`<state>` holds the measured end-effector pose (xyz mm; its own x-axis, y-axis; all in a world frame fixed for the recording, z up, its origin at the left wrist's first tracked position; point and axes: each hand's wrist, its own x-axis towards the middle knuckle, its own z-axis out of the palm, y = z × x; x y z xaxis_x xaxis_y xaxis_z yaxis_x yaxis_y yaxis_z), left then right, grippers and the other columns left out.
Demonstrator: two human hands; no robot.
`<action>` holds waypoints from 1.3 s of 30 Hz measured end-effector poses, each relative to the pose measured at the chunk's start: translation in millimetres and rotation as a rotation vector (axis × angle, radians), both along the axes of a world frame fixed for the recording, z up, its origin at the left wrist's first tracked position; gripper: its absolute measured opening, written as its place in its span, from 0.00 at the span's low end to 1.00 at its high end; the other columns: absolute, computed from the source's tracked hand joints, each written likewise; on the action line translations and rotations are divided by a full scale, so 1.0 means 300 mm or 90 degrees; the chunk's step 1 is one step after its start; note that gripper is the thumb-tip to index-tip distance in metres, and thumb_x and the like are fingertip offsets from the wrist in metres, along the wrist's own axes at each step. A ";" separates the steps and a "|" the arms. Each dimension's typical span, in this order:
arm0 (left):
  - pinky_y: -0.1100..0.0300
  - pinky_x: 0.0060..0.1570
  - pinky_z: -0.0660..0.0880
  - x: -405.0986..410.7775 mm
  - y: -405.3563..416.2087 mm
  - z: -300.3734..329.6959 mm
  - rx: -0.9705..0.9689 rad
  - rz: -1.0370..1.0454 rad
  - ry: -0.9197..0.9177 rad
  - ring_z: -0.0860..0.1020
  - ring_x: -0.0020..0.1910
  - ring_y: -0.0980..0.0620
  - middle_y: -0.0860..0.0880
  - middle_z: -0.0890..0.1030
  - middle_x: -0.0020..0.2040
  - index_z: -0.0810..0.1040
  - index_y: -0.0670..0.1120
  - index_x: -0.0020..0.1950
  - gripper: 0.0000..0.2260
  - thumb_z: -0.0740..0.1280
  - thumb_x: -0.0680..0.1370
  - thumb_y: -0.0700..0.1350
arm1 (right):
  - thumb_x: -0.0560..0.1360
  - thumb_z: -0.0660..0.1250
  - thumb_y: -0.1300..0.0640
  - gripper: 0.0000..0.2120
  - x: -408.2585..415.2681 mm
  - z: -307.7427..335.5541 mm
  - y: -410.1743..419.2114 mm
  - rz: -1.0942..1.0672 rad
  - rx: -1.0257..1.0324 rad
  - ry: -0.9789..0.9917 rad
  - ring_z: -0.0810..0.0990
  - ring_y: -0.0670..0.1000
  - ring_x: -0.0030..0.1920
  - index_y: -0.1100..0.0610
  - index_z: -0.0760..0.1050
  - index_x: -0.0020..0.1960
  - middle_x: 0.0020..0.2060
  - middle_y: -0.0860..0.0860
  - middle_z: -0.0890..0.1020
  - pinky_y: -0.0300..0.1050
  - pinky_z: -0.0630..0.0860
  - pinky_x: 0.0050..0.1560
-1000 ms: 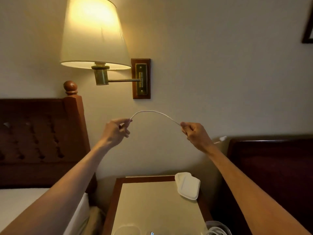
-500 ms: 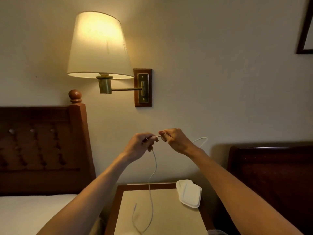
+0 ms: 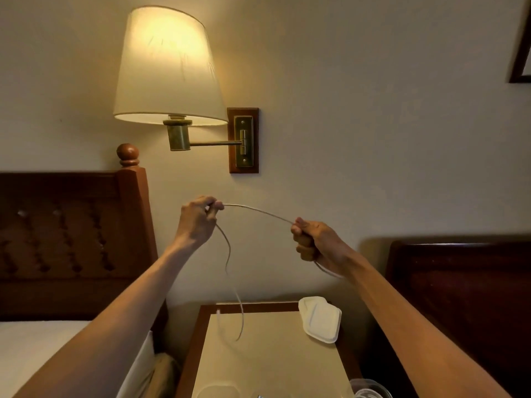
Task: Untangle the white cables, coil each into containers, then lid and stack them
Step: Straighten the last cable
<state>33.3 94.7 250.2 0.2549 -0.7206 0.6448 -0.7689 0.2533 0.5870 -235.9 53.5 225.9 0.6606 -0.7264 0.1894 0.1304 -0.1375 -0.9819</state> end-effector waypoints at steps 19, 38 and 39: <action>0.51 0.39 0.77 -0.061 -0.033 0.033 -0.183 -0.177 -0.254 0.76 0.39 0.51 0.47 0.77 0.44 0.77 0.40 0.47 0.07 0.61 0.81 0.39 | 0.85 0.48 0.52 0.19 0.014 0.132 0.017 0.029 -0.015 0.080 0.57 0.45 0.26 0.56 0.68 0.40 0.27 0.47 0.62 0.37 0.58 0.26; 0.60 0.31 0.65 -0.262 -0.131 -0.065 0.091 -0.234 0.129 0.68 0.30 0.56 0.52 0.71 0.33 0.75 0.48 0.39 0.14 0.58 0.83 0.44 | 0.84 0.53 0.56 0.13 -0.064 0.399 -0.061 -0.074 0.049 -0.338 0.63 0.46 0.27 0.58 0.74 0.48 0.27 0.47 0.65 0.37 0.65 0.30; 0.59 0.33 0.65 -0.290 -0.129 -0.040 0.095 -0.225 0.048 0.69 0.31 0.55 0.52 0.72 0.33 0.74 0.50 0.37 0.15 0.58 0.83 0.44 | 0.84 0.53 0.56 0.13 -0.067 0.399 -0.063 -0.113 0.015 -0.310 0.67 0.47 0.28 0.59 0.75 0.49 0.28 0.48 0.69 0.38 0.70 0.32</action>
<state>-53.7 55.9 238.3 0.0157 -0.8573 0.5147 -0.6031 0.4024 0.6887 -256.1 34.6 345.5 0.3664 -0.8267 0.4270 0.5498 -0.1779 -0.8162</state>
